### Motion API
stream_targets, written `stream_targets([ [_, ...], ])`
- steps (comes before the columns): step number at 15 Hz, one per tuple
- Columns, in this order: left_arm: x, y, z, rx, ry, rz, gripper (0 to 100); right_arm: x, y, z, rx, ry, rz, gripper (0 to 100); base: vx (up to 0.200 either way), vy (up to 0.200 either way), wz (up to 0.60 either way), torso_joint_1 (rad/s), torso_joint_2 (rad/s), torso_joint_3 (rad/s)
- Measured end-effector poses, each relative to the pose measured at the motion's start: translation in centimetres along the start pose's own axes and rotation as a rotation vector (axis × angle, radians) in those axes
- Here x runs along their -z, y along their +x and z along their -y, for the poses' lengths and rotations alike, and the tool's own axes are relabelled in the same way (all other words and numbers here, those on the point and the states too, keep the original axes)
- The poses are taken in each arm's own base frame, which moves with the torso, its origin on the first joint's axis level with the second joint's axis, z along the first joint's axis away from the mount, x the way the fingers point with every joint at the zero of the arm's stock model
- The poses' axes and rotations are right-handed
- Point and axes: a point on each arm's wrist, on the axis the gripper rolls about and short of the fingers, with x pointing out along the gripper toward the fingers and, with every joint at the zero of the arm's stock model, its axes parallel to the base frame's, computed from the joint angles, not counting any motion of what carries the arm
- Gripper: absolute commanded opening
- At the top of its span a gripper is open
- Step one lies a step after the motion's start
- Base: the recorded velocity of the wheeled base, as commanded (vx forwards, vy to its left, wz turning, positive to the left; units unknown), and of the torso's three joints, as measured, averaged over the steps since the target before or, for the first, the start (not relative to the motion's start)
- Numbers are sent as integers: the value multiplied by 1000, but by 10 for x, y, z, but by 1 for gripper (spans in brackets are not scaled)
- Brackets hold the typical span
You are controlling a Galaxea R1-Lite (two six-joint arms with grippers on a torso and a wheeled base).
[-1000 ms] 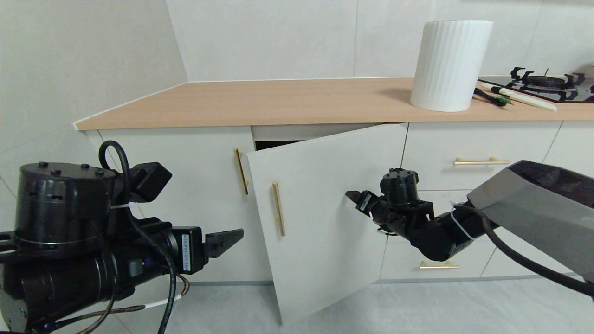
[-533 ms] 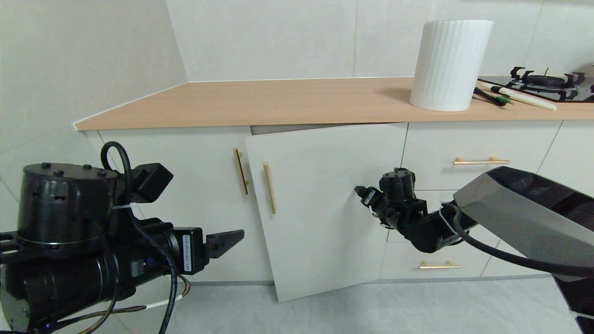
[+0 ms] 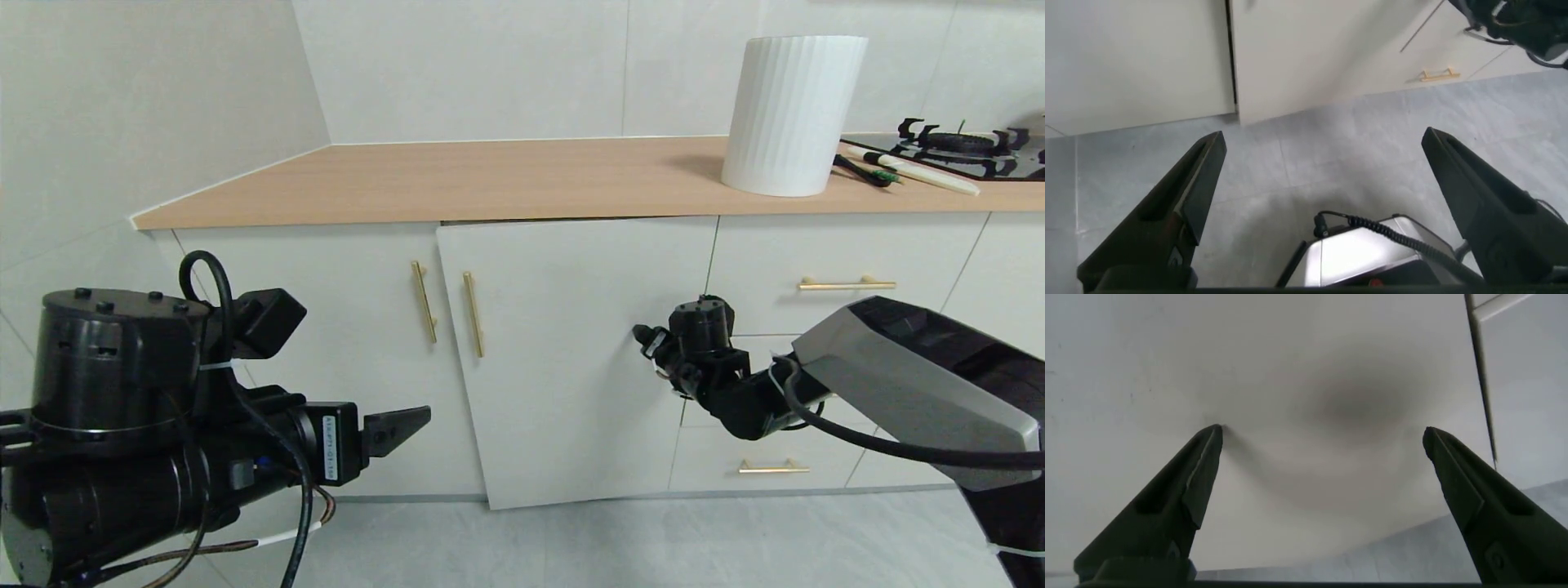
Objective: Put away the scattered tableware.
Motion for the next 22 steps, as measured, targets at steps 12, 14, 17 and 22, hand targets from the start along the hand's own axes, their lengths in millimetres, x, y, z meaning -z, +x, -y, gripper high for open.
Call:
stream_targets([
  [12, -2, -1, 0, 0, -4, 15, 100, -5, -9, 3, 57, -21, -32, 100, 0, 0, 0, 0, 0, 0],
  [14, -9, -4, -1, 8, -16, 88, 100, -8, -29, -5, 34, -39, -56, 100, 0, 0, 0, 0, 0, 0],
  [17, -13, -20, -8, -14, -41, 215, 100, -38, -83, -22, -21, -111, -35, 100, 0, 0, 0, 0, 0, 0],
  [22, 6, -62, -22, -38, -62, 318, 100, -72, -205, 4, -70, -349, 75, 100, 0, 0, 0, 0, 0, 0],
])
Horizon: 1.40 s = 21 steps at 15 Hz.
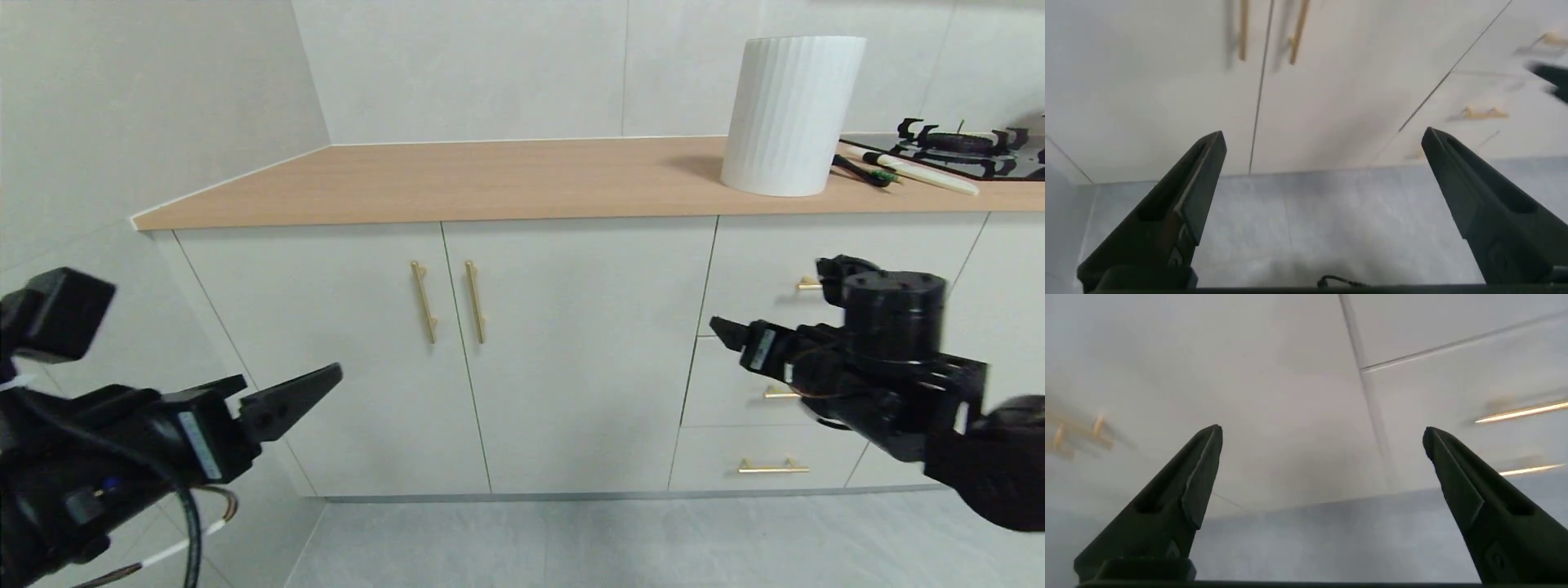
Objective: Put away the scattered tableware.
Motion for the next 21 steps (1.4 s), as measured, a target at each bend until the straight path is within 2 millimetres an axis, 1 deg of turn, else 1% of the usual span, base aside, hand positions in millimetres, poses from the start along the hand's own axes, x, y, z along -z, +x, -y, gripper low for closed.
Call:
stream_targets([
  [4, 23, -66, -21, -6, -12, 81, 100, -15, -105, 37, -25, -190, 176, 100, 0, 0, 0, 0, 0, 0],
  [6, 37, -97, -31, -26, -12, 91, 100, -20, -153, 58, -4, -250, 270, 100, 0, 0, 0, 0, 0, 0],
  [7, 44, -111, -35, -37, -10, 103, 100, -19, -174, 69, 25, -269, 301, 100, 0, 0, 0, 0, 0, 0],
  [9, 54, -136, -41, -62, 1, 162, 100, -13, -214, 91, 99, -300, 339, 100, 0, 0, 0, 0, 0, 0],
  [12, 66, -161, -43, -153, 83, 298, 100, 13, -265, 116, 247, -352, 285, 100, 0, 0, 0, 0, 0, 0],
  [13, 70, -165, -43, -182, 107, 326, 100, 24, -279, 121, 301, -363, 260, 100, 0, 0, 0, 0, 0, 0],
  [14, 76, -168, -44, -206, 135, 348, 100, 33, -291, 124, 349, -362, 274, 100, 0, 0, 0, 0, 0, 0],
  [15, 82, -169, -45, -244, 166, 361, 100, 38, -303, 124, 384, -351, 336, 100, 0, 0, 0, 0, 0, 0],
  [16, 87, -170, -45, -267, 171, 374, 100, 42, -311, 125, 424, -339, 382, 100, 0, 0, 0, 0, 0, 0],
  [18, 99, -171, -45, -299, 198, 399, 100, 52, -315, 126, 456, -327, 424, 100, 0, 0, 0, 0, 0, 0],
  [20, 112, -167, -49, -379, 207, 411, 100, 62, -310, 130, 463, -326, 418, 100, 0, 0, 0, 0, 0, 0],
  [21, 118, -163, -52, -387, 215, 406, 100, 67, -306, 132, 457, -326, 427, 100, 0, 0, 0, 0, 0, 0],
])
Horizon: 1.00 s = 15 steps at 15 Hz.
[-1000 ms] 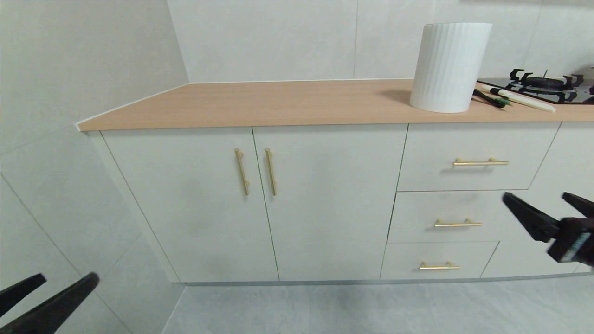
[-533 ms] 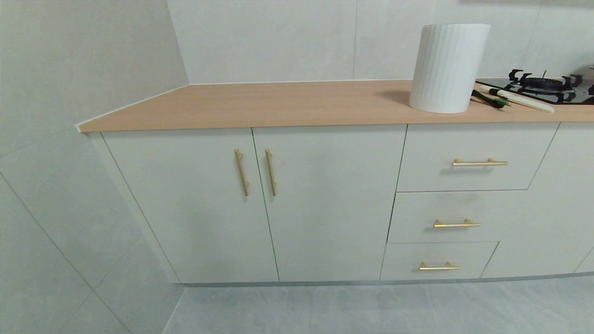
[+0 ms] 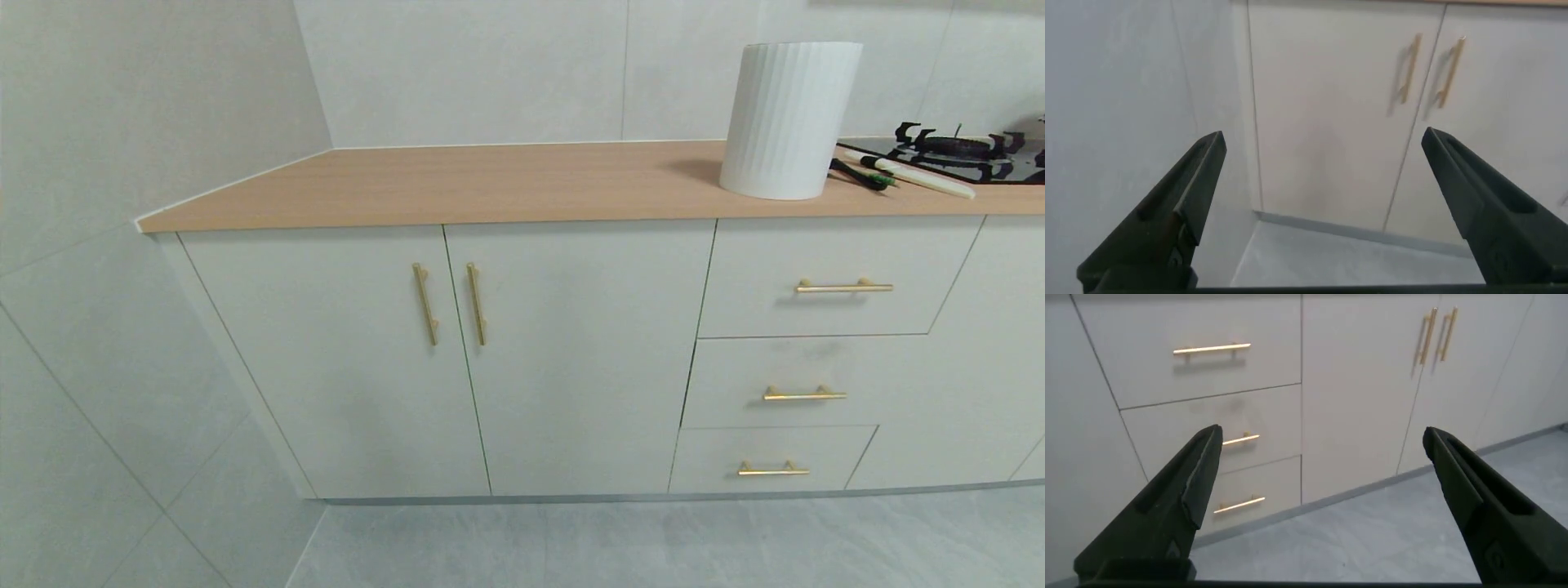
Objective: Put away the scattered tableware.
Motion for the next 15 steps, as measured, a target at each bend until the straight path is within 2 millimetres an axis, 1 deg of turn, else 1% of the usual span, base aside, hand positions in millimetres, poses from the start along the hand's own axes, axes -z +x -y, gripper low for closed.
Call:
stream_targets([
  [1, 10, 3, 1, 16, 18, -10, 100, 9, 3, -3, -21, -3, 3, 100, 0, 0, 0, 0, 0, 0],
  [2, 21, 6, 2, 54, 38, -23, 100, 17, 6, -6, -93, -6, 25, 100, 0, 0, 0, 0, 0, 0],
  [4, 39, 8, 4, 132, 53, -96, 100, 30, 7, -11, -199, -25, -4, 100, 0, 0, 0, 0, 0, 0],
  [5, 42, 8, 4, 144, 56, -112, 100, 35, 7, -12, -223, -36, -37, 100, 0, 0, 0, 0, 0, 0],
  [6, 44, 8, 5, 146, 54, -118, 100, 38, 7, -12, -245, -43, -59, 100, 0, 0, 0, 0, 0, 0],
  [8, 44, 9, 5, 143, 23, -122, 100, 39, 7, -14, -323, -40, -50, 100, 0, 0, 0, 0, 0, 0],
  [10, 45, 9, 5, 143, 19, -122, 100, 45, 6, -16, -399, -49, -102, 100, 0, 0, 0, 0, 0, 0],
  [15, 45, 8, 5, 142, 19, -121, 100, 44, 6, -16, -403, -32, -94, 100, 0, 0, 0, 0, 0, 0],
])
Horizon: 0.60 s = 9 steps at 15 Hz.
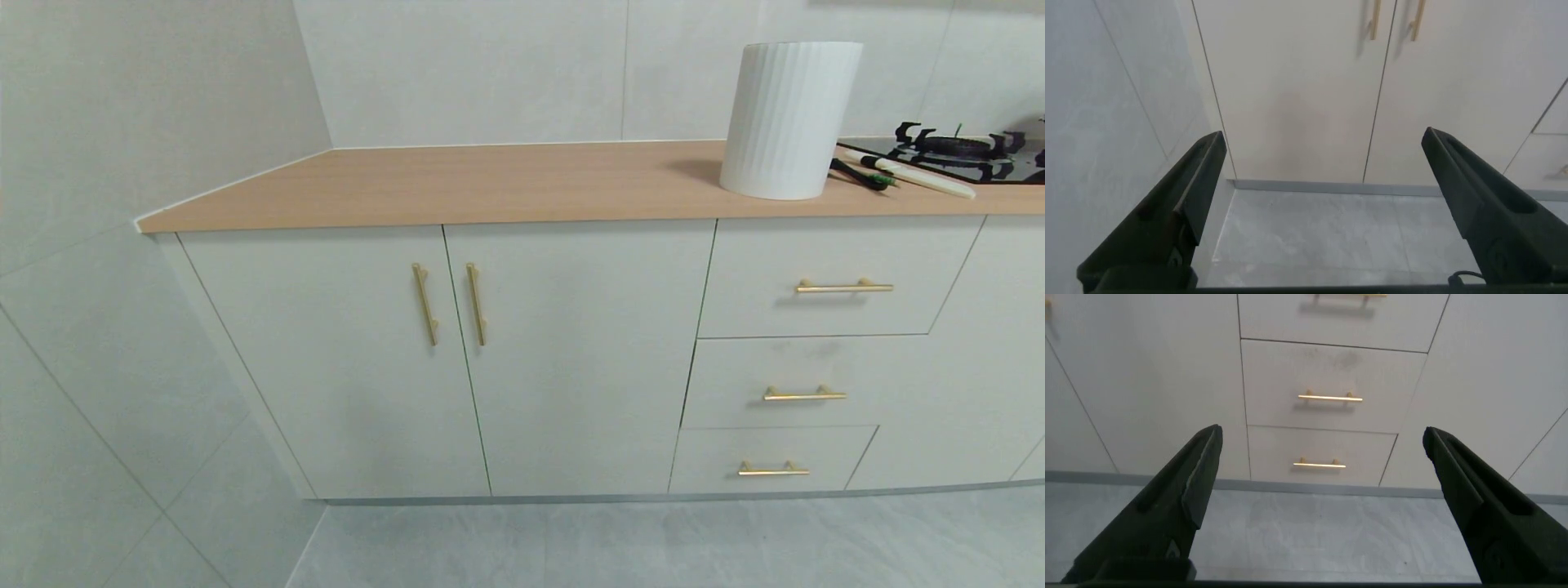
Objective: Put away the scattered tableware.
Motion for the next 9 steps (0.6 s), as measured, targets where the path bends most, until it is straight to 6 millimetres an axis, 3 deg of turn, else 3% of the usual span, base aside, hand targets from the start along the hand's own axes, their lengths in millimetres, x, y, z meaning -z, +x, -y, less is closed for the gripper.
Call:
stream_targets([
  [4, 0, 0, 0, 1, 5, 0, 100, 0, 0, 0, -6, 7, 0, 100, 0, 0, 0, 0, 0, 0],
  [9, 0, 0, 0, 3, 13, 0, 100, 0, 0, 0, -7, 7, 1, 100, 0, -200, 0, 5, 5, 2],
])
